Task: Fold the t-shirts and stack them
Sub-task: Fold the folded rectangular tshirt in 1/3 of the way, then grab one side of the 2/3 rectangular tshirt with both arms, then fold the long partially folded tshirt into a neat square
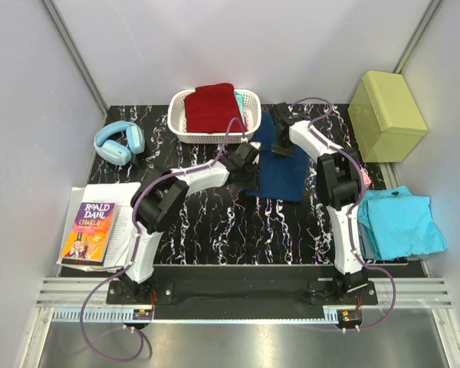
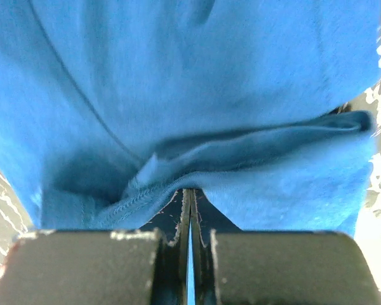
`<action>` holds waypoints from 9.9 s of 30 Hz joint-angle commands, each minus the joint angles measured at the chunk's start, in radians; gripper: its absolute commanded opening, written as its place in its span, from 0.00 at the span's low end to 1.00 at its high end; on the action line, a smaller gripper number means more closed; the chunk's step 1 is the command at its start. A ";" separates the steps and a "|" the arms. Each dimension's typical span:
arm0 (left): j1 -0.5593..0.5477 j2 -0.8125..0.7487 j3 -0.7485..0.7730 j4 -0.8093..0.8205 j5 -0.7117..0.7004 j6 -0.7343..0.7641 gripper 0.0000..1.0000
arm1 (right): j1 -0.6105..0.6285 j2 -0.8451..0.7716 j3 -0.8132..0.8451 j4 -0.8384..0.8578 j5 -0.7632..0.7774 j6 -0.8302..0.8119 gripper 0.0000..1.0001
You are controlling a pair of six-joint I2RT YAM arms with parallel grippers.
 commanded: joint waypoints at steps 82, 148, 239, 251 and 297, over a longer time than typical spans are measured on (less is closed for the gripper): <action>-0.085 -0.376 -0.358 -0.006 -0.122 0.017 0.67 | 0.091 -0.757 -0.985 0.128 -0.071 0.138 0.60; -0.083 -0.261 -0.312 0.024 -0.076 -0.026 0.23 | 0.088 -0.637 -0.993 0.166 -0.053 0.131 0.00; 0.119 0.221 0.823 -0.483 -0.243 0.220 0.02 | -0.029 -0.094 0.137 -0.104 0.242 -0.002 0.00; 0.185 0.365 0.898 -0.477 -0.183 0.180 0.48 | -0.044 0.136 0.311 -0.122 0.145 -0.036 0.16; 0.059 0.043 0.131 -0.182 0.111 0.028 0.63 | 0.038 -0.244 -0.460 0.057 -0.203 0.075 0.24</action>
